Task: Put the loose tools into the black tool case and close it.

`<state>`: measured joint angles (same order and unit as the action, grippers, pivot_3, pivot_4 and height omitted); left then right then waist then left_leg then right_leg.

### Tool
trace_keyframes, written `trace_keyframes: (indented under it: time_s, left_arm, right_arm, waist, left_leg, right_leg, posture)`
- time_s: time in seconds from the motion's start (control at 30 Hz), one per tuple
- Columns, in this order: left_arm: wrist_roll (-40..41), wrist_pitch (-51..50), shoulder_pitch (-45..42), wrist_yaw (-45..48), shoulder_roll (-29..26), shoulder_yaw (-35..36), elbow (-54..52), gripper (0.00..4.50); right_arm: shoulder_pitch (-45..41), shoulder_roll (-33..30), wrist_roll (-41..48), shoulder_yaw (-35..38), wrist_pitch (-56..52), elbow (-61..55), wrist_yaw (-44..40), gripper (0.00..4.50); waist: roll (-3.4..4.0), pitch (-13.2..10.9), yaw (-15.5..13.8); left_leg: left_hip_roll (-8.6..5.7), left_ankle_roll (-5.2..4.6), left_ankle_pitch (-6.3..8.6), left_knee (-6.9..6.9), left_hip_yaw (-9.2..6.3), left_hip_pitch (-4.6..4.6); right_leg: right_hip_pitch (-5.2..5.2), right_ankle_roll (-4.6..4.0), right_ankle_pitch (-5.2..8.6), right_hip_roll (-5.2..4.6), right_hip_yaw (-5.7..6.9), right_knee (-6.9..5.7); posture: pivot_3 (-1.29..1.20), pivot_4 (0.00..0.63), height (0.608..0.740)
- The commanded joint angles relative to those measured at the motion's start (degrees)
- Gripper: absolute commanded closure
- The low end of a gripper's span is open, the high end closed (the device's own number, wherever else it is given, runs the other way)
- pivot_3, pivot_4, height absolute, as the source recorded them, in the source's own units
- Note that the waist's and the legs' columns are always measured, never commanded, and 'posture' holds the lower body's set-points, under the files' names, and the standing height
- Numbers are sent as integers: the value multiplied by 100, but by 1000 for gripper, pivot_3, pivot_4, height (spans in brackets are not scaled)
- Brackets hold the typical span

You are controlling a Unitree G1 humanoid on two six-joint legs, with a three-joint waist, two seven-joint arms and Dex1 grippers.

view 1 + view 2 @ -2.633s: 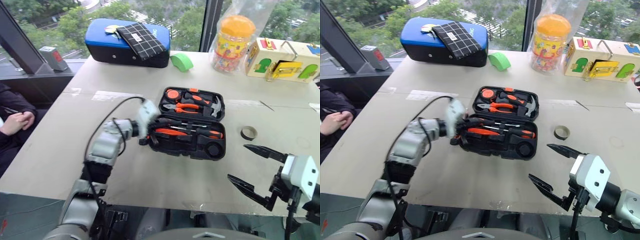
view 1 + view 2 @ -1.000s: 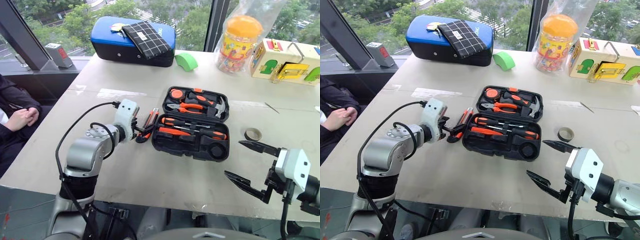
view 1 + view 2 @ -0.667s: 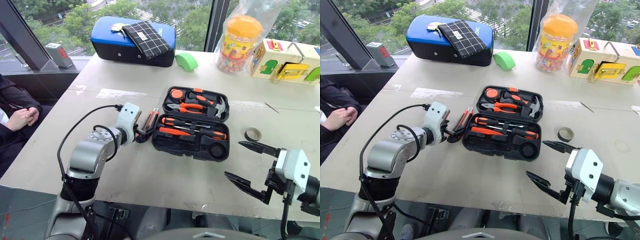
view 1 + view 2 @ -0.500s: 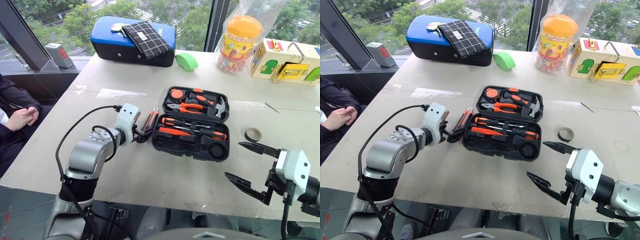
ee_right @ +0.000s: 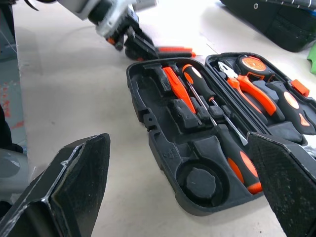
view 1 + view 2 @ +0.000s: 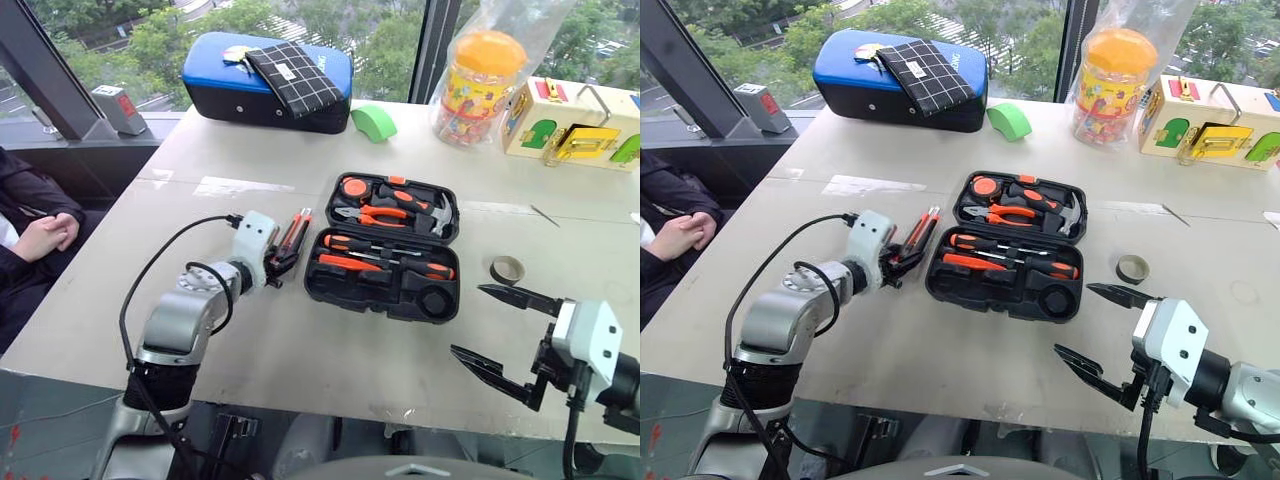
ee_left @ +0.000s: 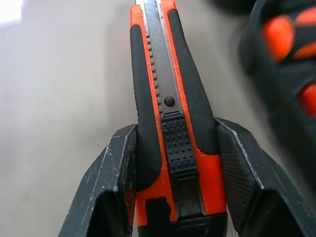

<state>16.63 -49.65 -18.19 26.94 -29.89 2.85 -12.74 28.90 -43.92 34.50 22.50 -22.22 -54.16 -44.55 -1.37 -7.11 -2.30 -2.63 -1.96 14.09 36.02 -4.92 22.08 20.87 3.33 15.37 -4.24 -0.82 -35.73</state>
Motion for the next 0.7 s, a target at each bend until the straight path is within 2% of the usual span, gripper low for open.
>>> trace_keyframes:
  time_s: [0.03,0.17,0.27,0.37,0.57,0.7]
  left_arm:
    - [712,712,-438,1361,-406,310,-256,2812]
    - [839,1343,-725,2909,-905,-433,-159,2812]
    - [38,2960,-1140,4285,-1240,-1480,433,2812]
    - [-365,4056,-1494,5000,-1256,-1963,1096,2812]
    - [-1133,5749,-2312,5691,-847,-2629,2677,2812]
    - [-1389,6475,-2630,5842,-624,-2723,3519,2812]
  right_arm:
    - [22,47,93,143,91,-155,-23,0]
    - [130,72,118,295,169,-83,-152,0]
    - [416,90,216,767,236,-25,-420,0]
    - [680,117,215,1132,355,128,-722,0]
    - [1031,184,286,1833,512,427,-1159,0]
    - [1122,273,303,1894,499,300,-1132,0]
  waist:
    - [-4,-2,-7]
    - [16,4,-4]
    - [21,1,-8]
    - [24,-2,5]
    - [25,-4,5]
    - [24,-5,15]
  left_leg:
    - [0,0,0,1,-1,3]
    - [-6,1,1,1,5,5]
    - [-10,-4,-1,-2,10,6]
    - [-8,-5,-2,-6,12,7]
    - [-5,-11,0,-8,12,7]
    - [-4,-14,1,-6,10,10]
  right_leg:
    - [1,-1,1,0,3,0]
    - [-2,-4,1,-8,0,15]
    - [-2,-3,1,-11,-4,22]
    - [-2,-5,1,-11,-5,27]
    - [-1,-4,1,-9,-5,27]
    - [-1,-1,0,-4,-3,26]
  posture:
    - [0,150,740]
    - [0,150,740]
    - [0,150,740]
    - [0,150,740]
    - [0,150,740]
    - [0,150,740]
